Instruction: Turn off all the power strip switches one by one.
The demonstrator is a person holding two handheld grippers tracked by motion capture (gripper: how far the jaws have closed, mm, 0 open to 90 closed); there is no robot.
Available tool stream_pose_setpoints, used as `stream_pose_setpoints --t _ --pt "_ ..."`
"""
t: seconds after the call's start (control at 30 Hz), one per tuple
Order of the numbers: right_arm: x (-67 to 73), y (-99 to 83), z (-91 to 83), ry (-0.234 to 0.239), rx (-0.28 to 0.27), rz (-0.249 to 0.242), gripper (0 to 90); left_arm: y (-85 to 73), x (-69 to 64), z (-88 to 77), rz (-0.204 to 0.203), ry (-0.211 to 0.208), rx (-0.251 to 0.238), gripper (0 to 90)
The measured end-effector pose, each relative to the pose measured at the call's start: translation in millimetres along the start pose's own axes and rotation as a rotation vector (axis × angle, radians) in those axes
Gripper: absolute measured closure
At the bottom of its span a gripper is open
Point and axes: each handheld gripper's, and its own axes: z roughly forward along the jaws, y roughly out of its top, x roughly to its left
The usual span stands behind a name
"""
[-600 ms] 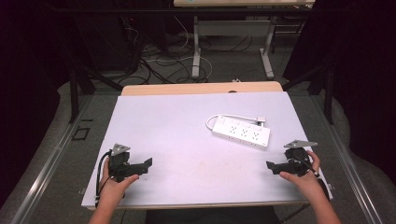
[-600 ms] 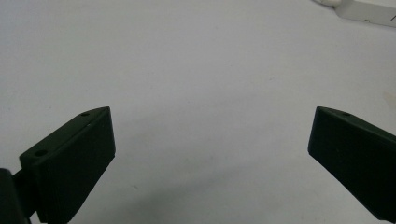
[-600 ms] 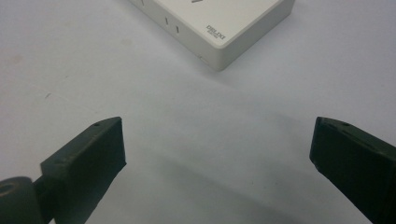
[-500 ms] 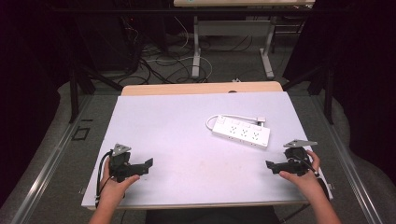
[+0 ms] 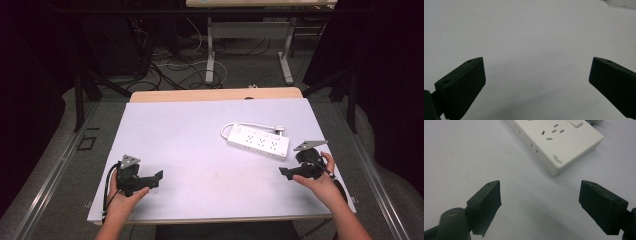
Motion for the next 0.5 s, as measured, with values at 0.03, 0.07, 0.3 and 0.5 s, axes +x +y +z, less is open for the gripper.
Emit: stream_pose_setpoints --t 0.03,0.07,0.3,0.5 --pt "0.4 3.0 0.3 0.006 0.002 -0.011 19.6 -0.2 -0.1 0.1 0.001 0.003 0.002 0.8" --pt "1.2 6.0 0.6 0.01 0.009 -0.015 20.3 -0.3 -0.2 0.5 -0.002 0.005 0.0 0.5" --pt "2.6 28.7 6.1 0.016 0.012 -0.041 26.5 -0.3 2.5 0.6 -0.04 0.012 -0.007 0.3" --pt "4.0 45.5 13.4 0.031 0.018 -0.074 29.2 -0.5 4.9 -1.1 -0.055 0.0 -0.009 0.3"
